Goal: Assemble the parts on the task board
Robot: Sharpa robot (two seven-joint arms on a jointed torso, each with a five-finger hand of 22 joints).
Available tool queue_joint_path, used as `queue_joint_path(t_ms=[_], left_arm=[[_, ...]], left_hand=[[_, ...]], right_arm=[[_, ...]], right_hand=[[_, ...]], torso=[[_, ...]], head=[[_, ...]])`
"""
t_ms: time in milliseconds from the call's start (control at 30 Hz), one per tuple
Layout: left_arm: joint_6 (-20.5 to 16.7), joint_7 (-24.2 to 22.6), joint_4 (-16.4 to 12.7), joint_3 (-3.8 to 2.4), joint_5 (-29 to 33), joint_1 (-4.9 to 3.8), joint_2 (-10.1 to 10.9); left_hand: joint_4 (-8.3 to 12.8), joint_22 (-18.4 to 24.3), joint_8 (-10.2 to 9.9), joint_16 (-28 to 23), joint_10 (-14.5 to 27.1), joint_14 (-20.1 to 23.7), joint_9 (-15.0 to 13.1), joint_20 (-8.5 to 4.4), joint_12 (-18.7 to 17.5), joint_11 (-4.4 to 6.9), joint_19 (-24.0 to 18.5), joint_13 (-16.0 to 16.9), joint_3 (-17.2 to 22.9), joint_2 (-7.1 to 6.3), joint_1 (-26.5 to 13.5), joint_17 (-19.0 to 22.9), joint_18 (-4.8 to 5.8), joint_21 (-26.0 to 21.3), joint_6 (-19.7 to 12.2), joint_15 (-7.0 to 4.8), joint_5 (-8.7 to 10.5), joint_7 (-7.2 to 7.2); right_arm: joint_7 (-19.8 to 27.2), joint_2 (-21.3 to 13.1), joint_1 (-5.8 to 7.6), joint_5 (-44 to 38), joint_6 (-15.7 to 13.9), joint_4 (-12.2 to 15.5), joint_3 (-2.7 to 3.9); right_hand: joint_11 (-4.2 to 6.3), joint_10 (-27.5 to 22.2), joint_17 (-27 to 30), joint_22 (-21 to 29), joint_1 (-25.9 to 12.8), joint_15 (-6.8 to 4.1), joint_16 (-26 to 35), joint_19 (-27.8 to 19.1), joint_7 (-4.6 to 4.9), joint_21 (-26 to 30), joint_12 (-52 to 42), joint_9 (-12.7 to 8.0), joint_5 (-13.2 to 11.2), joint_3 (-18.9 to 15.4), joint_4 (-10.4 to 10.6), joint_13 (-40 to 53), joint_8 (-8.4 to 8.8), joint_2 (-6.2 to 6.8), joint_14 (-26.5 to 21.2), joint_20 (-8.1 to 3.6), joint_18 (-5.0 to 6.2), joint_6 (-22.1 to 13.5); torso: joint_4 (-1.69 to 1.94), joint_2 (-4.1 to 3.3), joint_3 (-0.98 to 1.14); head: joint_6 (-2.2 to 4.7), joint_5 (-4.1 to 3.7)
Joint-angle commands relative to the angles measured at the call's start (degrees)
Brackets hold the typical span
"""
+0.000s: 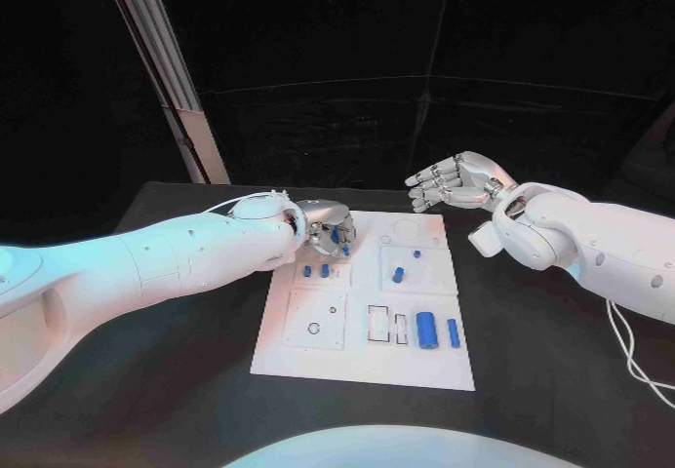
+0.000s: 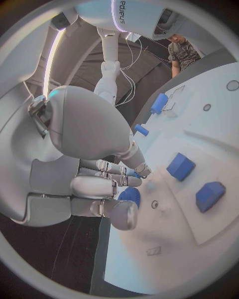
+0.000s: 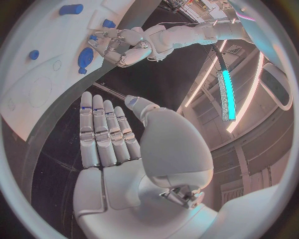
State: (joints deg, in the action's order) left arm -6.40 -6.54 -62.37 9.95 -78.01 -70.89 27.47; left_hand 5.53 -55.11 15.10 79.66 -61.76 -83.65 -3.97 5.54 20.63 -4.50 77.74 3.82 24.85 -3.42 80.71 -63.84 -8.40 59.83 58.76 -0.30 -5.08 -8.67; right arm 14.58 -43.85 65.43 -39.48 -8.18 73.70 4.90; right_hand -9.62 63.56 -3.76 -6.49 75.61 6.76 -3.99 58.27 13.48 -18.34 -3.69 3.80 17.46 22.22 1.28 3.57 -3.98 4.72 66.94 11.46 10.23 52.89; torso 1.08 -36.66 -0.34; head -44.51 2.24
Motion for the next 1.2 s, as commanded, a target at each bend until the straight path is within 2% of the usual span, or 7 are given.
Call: queue_joint_path(t_ms=[33, 233, 367, 600, 767, 933, 1200], left_arm=[[-2.57, -0.82, -1.05, -0.73, 1.97, -0.19, 0.64], [-1.92, 0.25, -3.07, -3.17, 4.06, -0.29, 3.03], [0.03, 1.4, -3.87, -3.7, 5.3, -0.43, 4.64], [4.21, 3.22, -4.51, -3.89, 5.93, -0.51, 6.83], [5.35, 3.8, -4.26, -3.86, 6.02, -0.51, 7.41], [6.07, 4.1, -3.38, -3.73, 6.02, -0.46, 7.48], [7.14, 4.19, -2.21, -3.15, 6.02, -0.34, 6.73]], left_hand=[[-0.01, 0.02, -0.39, 0.24, -0.34, -0.67, 0.1, -0.03, -0.38, -0.1, 0.33, -0.05, 0.47, 0.04, -0.71, 0.11, 0.91, 0.18, 0.34, 0.08, 0.11, -0.09], [0.02, -0.06, -0.59, 0.15, -0.56, -0.63, 0.09, 0.0, -0.68, -0.12, 0.32, -0.04, 0.63, -0.11, -1.09, 0.4, 0.92, 0.22, 0.51, 0.11, 0.14, -0.1], [0.11, -0.2, -0.73, 0.05, -0.97, -0.59, 0.06, 0.01, -0.92, -0.04, 0.33, 0.01, 0.79, -0.25, -1.41, 0.76, 0.91, 0.29, 0.84, 0.08, 0.17, -0.03], [0.13, -0.26, -0.95, -0.11, -1.43, -0.51, 0.04, -0.02, -1.28, 0.08, 0.27, 0.04, 0.75, -0.59, -2.06, 1.25, 0.89, 0.27, 1.18, 0.02, 0.23, 0.12], [0.12, -0.31, -1.05, -0.17, -1.53, -0.48, 0.04, -0.03, -1.44, 0.09, 0.25, 0.04, 0.67, -0.75, -2.32, 1.4, 0.89, 0.28, 1.26, -0.01, 0.24, 0.18], [0.13, -0.39, -1.1, -0.17, -1.59, -0.48, 0.04, -0.04, -1.51, 0.12, 0.26, 0.04, 0.65, -0.81, -2.4, 1.43, 0.9, 0.33, 1.29, -0.03, 0.24, 0.22], [0.13, -0.39, -1.1, -0.17, -1.59, -0.48, 0.04, -0.04, -1.51, 0.12, 0.26, 0.04, 0.65, -0.81, -2.4, 1.43, 0.9, 0.33, 1.29, -0.03, 0.24, 0.22]], right_arm=[[0.44, -0.13, 0.11, 0.16, 0.31, 0.17, 0.03], [0.45, -0.42, 0.1, 0.16, 0.24, 0.18, 0.03], [0.41, -0.55, 0.1, 0.16, 0.23, 0.18, 0.03], [0.37, -0.64, 0.1, 0.16, 0.23, 0.12, 0.03], [0.36, -0.64, 0.1, 0.16, 0.25, 0.09, 0.03], [0.36, -0.64, 0.1, 0.16, 0.27, 0.07, 0.03], [0.38, -0.62, 0.1, 0.16, 0.28, 0.08, 0.02]], right_hand=[[-0.04, -0.48, 0.06, 0.05, -0.14, -0.19, 0.28, 0.02, 0.15, 0.32, -0.22, 0.04, 0.0, 0.05, -0.19, -0.02, 0.08, 0.03, -0.38, 0.45, 0.03, -0.51], [-0.04, -0.48, 0.06, 0.05, -0.14, -0.19, 0.28, 0.02, 0.15, 0.32, -0.22, 0.04, 0.0, 0.05, -0.19, -0.02, 0.08, 0.03, -0.38, 0.45, 0.03, -0.51], [-0.04, -0.48, 0.06, 0.05, -0.14, -0.19, 0.28, 0.02, 0.15, 0.32, -0.22, 0.04, 0.0, 0.05, -0.19, -0.02, 0.08, 0.03, -0.38, 0.45, 0.03, -0.51], [-0.04, -0.48, 0.06, 0.05, -0.14, -0.19, 0.28, 0.02, 0.15, 0.32, -0.22, 0.04, 0.0, 0.05, -0.19, -0.02, 0.08, 0.03, -0.38, 0.45, 0.03, -0.51], [-0.04, -0.48, 0.06, 0.05, -0.14, -0.19, 0.28, 0.02, 0.15, 0.32, -0.22, 0.04, 0.0, 0.05, -0.19, -0.02, 0.08, 0.03, -0.38, 0.45, 0.03, -0.51], [-0.04, -0.48, 0.06, 0.05, -0.14, -0.19, 0.28, 0.02, 0.15, 0.32, -0.22, 0.04, 0.0, 0.05, -0.19, -0.02, 0.08, 0.03, -0.38, 0.45, 0.03, -0.51], [-0.04, -0.48, 0.06, 0.05, -0.14, -0.19, 0.28, 0.02, 0.15, 0.32, -0.22, 0.04, 0.0, 0.05, -0.19, -0.02, 0.08, 0.03, -0.38, 0.45, 0.03, -0.51]], torso=[[0.09, 0.0, -0.04], [-0.09, -0.01, 0.03], [-0.04, 0.01, 0.07], [0.05, -0.02, 0.06], [-0.03, -0.01, 0.04], [-0.13, -0.06, 0.05], [-0.18, -0.11, 0.06]], head=[[-0.04, 0.08], [-0.04, 0.29], [-0.02, 0.26], [0.02, 0.47], [0.09, 0.6], [0.16, 0.75], [0.21, 0.89]])
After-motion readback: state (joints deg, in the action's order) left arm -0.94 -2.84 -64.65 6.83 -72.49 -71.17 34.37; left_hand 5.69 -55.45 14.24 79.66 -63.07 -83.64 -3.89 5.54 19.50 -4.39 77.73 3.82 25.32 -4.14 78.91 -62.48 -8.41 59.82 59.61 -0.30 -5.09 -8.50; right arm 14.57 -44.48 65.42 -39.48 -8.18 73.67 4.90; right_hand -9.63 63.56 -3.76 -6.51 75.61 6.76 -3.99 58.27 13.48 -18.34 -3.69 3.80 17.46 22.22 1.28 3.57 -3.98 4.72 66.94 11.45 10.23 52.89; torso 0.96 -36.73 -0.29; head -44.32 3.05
